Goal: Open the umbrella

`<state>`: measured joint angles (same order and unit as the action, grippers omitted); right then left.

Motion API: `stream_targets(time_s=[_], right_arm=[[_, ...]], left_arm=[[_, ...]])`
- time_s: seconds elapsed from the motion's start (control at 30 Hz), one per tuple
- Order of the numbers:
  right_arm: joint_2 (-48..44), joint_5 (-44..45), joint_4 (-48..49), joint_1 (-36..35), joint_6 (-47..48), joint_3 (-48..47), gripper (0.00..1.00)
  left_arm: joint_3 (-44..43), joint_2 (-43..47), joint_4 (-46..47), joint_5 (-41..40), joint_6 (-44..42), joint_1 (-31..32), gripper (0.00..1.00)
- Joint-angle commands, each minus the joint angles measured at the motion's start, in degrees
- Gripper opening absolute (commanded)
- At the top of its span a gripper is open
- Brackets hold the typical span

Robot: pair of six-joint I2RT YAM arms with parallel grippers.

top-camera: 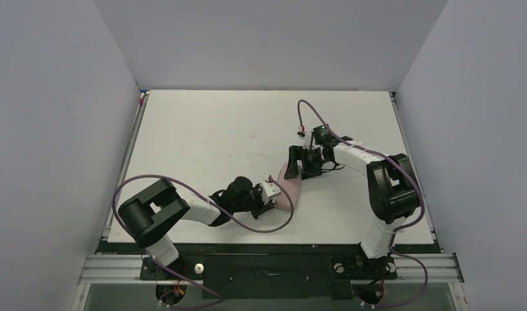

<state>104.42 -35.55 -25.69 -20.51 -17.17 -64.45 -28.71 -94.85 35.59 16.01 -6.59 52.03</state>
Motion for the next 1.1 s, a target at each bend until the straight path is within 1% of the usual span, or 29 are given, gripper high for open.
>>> stream_targets(time_s=[0.0, 0.13, 0.2, 0.3, 0.53, 0.67, 0.77, 0.87, 1.07], right_arm=[[-6.98, 7.46, -3.97, 4.12, 8.6, 3.56, 0.76], [-10.36, 5.74, -14.8, 4.57, 17.39, 1.89, 0.78], [-12.58, 4.11, -17.27, 4.56, 22.73, 1.69, 0.78], [-15.11, 2.0, -18.35, 3.94, 29.42, 1.43, 0.79], [-12.47, 1.57, -17.54, -1.5, 31.52, -5.09, 0.79], [-10.0, -1.9, -16.49, -2.95, 31.7, -6.4, 0.79], [-6.93, -2.2, -15.81, -4.85, 31.74, -6.02, 0.8], [-5.17, 0.58, -13.35, -7.42, 31.3, -5.05, 0.8], [-2.43, 7.22, -11.11, -8.17, 31.76, -2.77, 0.79]], left_arm=[[-0.87, 1.4, -5.89, 3.05, -0.39, -3.26, 0.0], [-1.6, 1.09, -6.41, 3.69, -4.83, -5.56, 0.0], [-2.82, -0.02, -6.94, 4.83, -6.74, -6.72, 0.0], [-4.52, -1.1, -7.59, 6.67, -9.97, -7.98, 0.0], [-6.69, -3.61, -7.22, 7.61, -14.04, -8.64, 0.0], [-7.64, -4.48, -6.85, 7.59, -15.44, -8.98, 0.0], [-8.18, -5.03, -6.55, 7.6, -15.63, -9.16, 0.0], [-8.74, -5.48, -6.59, 7.38, -15.03, -9.22, 0.0], [-9.17, -3.75, -8.86, 8.05, -14.56, -9.19, 0.0]])
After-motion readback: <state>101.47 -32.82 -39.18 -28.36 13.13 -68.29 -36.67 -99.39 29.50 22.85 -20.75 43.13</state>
